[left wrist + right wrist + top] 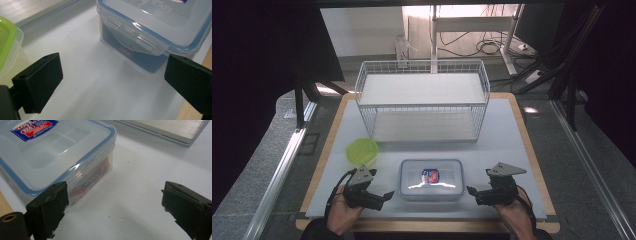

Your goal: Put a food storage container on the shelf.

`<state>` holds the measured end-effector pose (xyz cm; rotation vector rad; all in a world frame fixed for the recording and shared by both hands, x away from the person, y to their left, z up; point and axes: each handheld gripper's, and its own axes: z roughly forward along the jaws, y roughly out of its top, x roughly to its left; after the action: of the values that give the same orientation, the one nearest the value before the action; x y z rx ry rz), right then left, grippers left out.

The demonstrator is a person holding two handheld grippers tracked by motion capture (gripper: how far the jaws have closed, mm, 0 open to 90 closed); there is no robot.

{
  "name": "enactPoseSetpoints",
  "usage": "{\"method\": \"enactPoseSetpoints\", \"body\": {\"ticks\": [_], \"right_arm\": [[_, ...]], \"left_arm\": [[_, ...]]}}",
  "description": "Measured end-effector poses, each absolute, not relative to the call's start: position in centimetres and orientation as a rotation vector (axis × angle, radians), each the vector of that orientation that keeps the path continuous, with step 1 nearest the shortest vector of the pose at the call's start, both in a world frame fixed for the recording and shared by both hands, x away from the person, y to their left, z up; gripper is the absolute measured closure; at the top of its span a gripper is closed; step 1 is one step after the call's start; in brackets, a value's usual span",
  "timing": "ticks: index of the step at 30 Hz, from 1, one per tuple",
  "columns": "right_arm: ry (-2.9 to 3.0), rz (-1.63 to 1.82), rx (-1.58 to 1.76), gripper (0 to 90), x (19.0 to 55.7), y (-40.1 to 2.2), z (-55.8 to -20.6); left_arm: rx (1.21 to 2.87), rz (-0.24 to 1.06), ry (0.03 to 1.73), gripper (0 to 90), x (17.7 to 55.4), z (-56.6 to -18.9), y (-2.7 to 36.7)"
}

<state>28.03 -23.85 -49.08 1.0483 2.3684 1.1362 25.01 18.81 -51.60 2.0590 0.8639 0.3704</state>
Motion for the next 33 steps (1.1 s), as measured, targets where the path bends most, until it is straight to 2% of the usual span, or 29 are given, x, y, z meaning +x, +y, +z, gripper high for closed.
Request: {"method": "enactPoseSetpoints", "body": {"ticks": [6, 13, 21, 33], "right_arm": [[2.374, 1.166, 1.036, 5.1, 28.0, -23.8, -48.6], [2.371, 1.199, 1.016, 4.0, 28.1, -23.5, -47.9], [2.434, 1.191, 0.984, 1.7, 28.6, -21.9, -47.9], [2.615, 1.232, 1.063, 2.2, 30.5, -20.1, -48.6]], "left_arm": [[2.011, 0.321, 0.845, 0.1, 25.3, -51.6, 19.0], [2.045, 0.3, 0.828, 0.6, 25.7, -50.6, 17.8], [2.051, 0.217, 0.837, 0.9, 27.0, -49.8, 16.3], [1.998, -0.072, 0.865, 0.5, 30.2, -51.5, 14.9]]}}
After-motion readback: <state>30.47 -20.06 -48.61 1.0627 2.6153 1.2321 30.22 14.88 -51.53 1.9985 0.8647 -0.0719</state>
